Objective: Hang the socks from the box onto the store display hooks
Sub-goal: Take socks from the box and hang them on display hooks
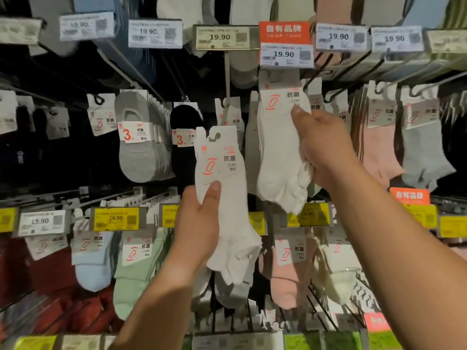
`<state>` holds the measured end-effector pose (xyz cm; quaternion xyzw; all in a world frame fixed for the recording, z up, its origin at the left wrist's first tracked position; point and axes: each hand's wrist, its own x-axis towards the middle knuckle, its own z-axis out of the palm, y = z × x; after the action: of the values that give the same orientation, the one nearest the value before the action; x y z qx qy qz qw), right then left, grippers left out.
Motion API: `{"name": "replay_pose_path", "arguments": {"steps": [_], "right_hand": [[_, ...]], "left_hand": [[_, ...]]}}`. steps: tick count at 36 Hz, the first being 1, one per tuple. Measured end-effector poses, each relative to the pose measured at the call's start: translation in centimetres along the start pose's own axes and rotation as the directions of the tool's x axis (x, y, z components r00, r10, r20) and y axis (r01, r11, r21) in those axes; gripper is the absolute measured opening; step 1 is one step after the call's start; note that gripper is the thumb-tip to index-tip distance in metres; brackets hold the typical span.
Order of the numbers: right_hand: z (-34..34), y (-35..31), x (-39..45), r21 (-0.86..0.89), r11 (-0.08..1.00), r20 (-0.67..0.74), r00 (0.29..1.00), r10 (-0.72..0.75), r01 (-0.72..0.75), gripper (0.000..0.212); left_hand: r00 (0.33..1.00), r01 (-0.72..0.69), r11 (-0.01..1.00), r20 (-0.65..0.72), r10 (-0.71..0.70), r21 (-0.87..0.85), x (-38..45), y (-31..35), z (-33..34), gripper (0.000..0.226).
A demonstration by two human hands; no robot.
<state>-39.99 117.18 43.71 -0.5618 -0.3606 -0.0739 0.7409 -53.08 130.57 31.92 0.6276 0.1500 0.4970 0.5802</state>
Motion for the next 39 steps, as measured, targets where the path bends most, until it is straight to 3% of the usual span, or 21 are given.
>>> {"name": "replay_pose_path", "arguments": {"steps": [3,8,11,16,19,22,24,25,27,29,30,32,36,39], "right_hand": [[-0.2,-0.3,0.6,-0.044,0.999,0.008,1.000,0.008,-0.008,0.037],[-0.2,0.6,1.9,-0.126,0.988,-0.012,0.996,0.091,-0.092,0.032],[0.7,2.0,3.8,-0.278,0.952,-0.046,0.992,0.120,-0.128,0.021],[2.8,2.9,6.6,-0.658,0.727,-0.137,0.981,0.139,-0.195,0.037],[3.3,3.5,7.0,-0.783,0.599,-0.136,0.986,0.099,-0.168,0.038],[2.6,3.2,5.4,-0.878,0.472,-0.070,0.997,0.041,-0.081,0.039],[1.9,2.4,2.7,-0.898,0.440,-0.023,0.995,-0.093,0.020,0.036],[1.6,2.3,0.9,-0.875,0.478,-0.010,0.985,-0.172,0.074,0.033],[1.6,2.6,-3.7,-0.733,0.663,0.001,0.975,-0.224,0.153,0.028],[2.7,3.1,-8.7,-0.499,0.863,0.043,0.997,-0.070,0.082,0.034],[3.2,3.5,-10.3,-0.407,0.913,0.067,0.998,0.015,0.014,0.037],[3.9,4.6,-11.7,-0.302,0.951,0.077,0.993,0.092,-0.065,0.040],[3.8,5.7,-10.8,-0.206,0.974,0.078,0.991,0.112,-0.093,0.036],[3.2,6.0,-10.2,-0.101,0.986,0.091,0.986,0.142,-0.133,0.021]], "left_hand": [[1.000,-0.010,1.000,0.000,0.010,0.006,0.0,0.2,-0.2,0.010],[1.000,-0.009,1.000,0.002,0.009,0.000,0.1,0.5,-0.3,0.008],[1.000,-0.009,1.000,0.008,0.009,0.004,0.1,0.8,-0.2,0.009],[1.000,0.015,1.000,0.018,-0.015,0.003,0.0,1.0,0.2,0.011],[0.999,0.029,1.000,0.027,-0.029,0.001,-0.2,1.1,0.2,0.010],[0.998,0.049,0.999,0.034,-0.049,-0.007,-0.4,1.3,0.2,0.012],[0.996,0.079,0.996,0.038,-0.078,-0.038,-0.4,1.4,0.2,0.013],[0.994,0.099,0.993,0.048,-0.097,-0.058,-0.5,1.4,0.2,0.014],[0.988,0.139,0.985,0.080,-0.131,-0.106,-0.6,1.5,0.3,0.018],[0.982,0.169,0.972,0.113,-0.152,-0.160,-0.7,1.6,0.4,0.024],[0.979,0.182,0.966,0.126,-0.161,-0.183,-0.8,1.7,0.6,0.025],[0.974,0.198,0.959,0.149,-0.170,-0.203,-1.0,1.7,0.9,0.026],[0.974,0.195,0.954,0.163,-0.160,-0.226,-1.2,1.8,0.9,0.034],[0.965,0.226,0.932,0.194,-0.176,-0.283,-1.0,2.2,0.7,0.036]]}}
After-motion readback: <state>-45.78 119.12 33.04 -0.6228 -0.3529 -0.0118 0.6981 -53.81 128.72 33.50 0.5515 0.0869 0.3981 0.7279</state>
